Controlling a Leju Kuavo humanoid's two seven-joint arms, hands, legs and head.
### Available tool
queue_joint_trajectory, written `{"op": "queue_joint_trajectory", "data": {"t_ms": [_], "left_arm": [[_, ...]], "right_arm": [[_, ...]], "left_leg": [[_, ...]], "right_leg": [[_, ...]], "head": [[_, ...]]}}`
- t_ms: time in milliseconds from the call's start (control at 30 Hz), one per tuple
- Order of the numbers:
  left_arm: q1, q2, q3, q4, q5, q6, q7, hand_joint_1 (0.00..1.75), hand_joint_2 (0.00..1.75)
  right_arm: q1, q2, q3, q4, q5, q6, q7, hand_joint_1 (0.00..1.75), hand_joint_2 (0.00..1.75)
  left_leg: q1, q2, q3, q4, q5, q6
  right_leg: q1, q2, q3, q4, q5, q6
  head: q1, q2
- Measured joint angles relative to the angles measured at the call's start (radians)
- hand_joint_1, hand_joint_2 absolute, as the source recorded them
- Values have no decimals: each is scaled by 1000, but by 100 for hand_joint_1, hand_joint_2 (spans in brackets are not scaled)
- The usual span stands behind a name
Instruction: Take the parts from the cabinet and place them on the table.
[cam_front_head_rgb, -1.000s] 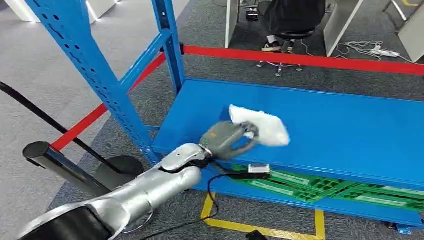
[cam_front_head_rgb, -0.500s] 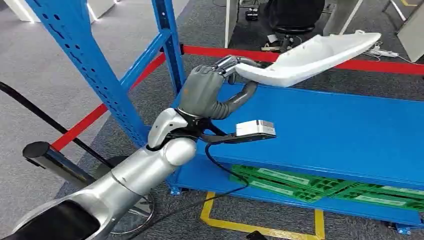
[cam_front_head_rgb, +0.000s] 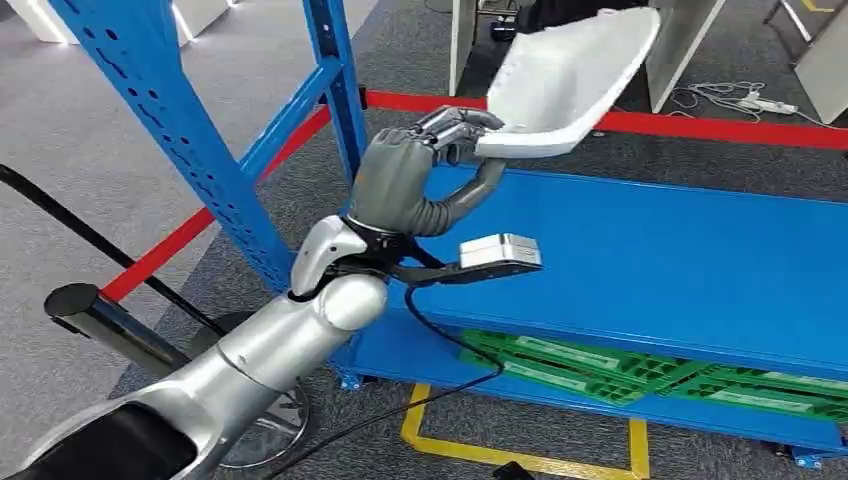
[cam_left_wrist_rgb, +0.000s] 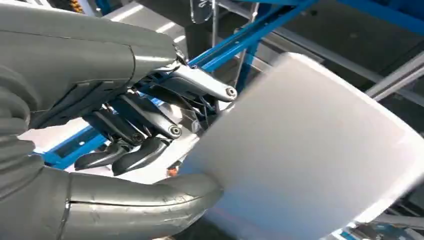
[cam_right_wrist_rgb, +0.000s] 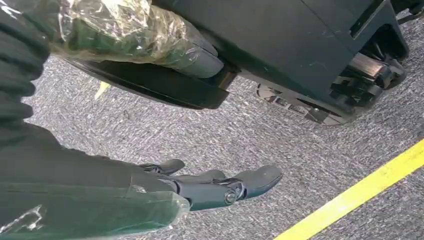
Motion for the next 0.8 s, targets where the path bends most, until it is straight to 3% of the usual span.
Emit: {"op": "queue_joint_trajectory", "data": {"t_ms": [267,467,700,733,800], "left_arm": [[6,2,7,-8,39,16,-19,173,175],[10,2,8,-10,42,17,-19,155,175],[10,5,15,-19,62,23,-31,159,175],[11,6,16,-21,64,24,-32,175,175],[11,8,20,-24,73,24,-34,175,175]], "right_arm": [[0,0,0,0,-1,0,0,0,175],[0,0,0,0,-1,0,0,0,175],[0,0,0,0,0,-1,0,0,175],[0,0,0,0,0,-1,0,0,175],[0,0,0,0,0,-2,0,0,175]], "left_leg": [[0,0,0,0,0,0],[0,0,0,0,0,0],[0,0,0,0,0,0],[0,0,0,0,0,0],[0,0,0,0,0,0]], "right_leg": [[0,0,0,0,0,0],[0,0,0,0,0,0],[0,0,0,0,0,0],[0,0,0,0,0,0],[0,0,0,0,0,0]], "head": [[0,0],[0,0],[0,0],[0,0],[0,0]]}}
